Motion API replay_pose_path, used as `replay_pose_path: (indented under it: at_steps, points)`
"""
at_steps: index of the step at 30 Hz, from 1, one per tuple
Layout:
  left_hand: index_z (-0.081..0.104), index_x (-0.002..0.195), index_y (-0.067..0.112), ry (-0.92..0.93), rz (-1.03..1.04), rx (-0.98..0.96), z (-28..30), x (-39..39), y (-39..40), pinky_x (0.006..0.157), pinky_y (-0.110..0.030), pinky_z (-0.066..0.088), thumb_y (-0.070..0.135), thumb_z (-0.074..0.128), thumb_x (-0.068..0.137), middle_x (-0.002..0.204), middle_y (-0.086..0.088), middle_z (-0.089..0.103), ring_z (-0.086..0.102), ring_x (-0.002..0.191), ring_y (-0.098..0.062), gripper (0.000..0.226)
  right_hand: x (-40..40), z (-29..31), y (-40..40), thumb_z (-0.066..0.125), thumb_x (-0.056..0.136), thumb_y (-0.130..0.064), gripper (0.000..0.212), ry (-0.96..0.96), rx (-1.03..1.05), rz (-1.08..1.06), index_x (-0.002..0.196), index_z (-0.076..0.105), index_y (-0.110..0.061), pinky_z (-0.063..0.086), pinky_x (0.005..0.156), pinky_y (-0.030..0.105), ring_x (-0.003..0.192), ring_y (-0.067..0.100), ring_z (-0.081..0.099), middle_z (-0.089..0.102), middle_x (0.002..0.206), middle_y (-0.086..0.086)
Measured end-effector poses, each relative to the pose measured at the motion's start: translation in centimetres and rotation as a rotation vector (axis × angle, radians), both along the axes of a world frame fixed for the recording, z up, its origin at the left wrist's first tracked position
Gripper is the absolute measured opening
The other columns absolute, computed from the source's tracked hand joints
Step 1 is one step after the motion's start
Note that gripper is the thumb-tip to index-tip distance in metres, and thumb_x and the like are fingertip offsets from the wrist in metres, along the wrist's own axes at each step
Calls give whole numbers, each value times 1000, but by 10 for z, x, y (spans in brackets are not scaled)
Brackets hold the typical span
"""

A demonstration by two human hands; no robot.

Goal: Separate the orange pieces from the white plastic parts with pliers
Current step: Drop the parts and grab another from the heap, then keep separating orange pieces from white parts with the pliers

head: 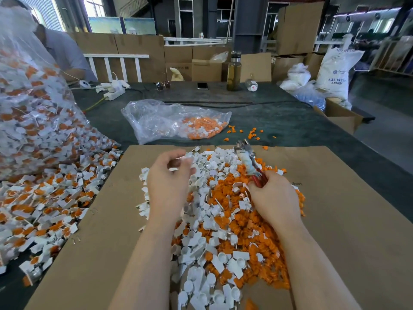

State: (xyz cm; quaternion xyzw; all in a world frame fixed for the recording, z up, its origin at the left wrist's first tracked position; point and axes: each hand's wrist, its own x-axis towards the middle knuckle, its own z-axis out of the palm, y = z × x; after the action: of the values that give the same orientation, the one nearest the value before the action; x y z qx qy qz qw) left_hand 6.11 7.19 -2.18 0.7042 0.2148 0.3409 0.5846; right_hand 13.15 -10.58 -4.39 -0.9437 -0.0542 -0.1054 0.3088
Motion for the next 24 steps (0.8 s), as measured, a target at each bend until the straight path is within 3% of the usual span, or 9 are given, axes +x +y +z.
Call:
replay_pose_path:
  at_steps: [2,6,9,14,18,24]
  points:
    - [68,97,24,11,-44,-48,1,1,-11,81,-34,59,17,68,93,89,6,71,73,70,-3,8,-1,0,-1,55,91,-38,16,-45,-28,-30,89,60,-23,28,46,23,62,14,48,52,71,-9]
    - [70,94,22,40,-79,-67,-2,1,-16,85,-40,59,15,68,93,86,5,73,73,71,-4,7,-3,-1,-2,58,90,-37,25,-52,-57,-27,108,64,-20,29,47,22,70,16,46,53,101,-1]
    - [71,92,24,47,-68,-89,-2,1,-14,85,-39,60,15,70,92,85,7,74,73,70,-3,9,-2,0,-2,59,90,-35,16,-64,-30,48,99,62,-23,36,50,25,70,14,52,57,94,-3]
    - [73,93,24,53,-34,-91,-7,3,-11,80,-32,58,17,71,91,83,6,74,72,69,-2,8,-12,3,9,62,89,-38,10,-138,-62,256,89,53,-33,34,50,20,67,2,49,52,84,-15]
    - [74,103,22,68,14,-99,-12,5,-6,75,-26,57,16,66,94,82,11,73,71,69,1,13,-19,0,19,62,87,-38,22,-186,-131,354,106,61,-26,45,59,23,78,8,54,53,96,-12]
    - [73,98,27,85,45,-85,-15,7,-2,68,-20,52,15,64,95,82,14,72,68,64,2,16,-22,-1,25,61,86,-34,28,-179,-208,348,114,60,-26,50,60,28,80,13,56,47,93,-12]
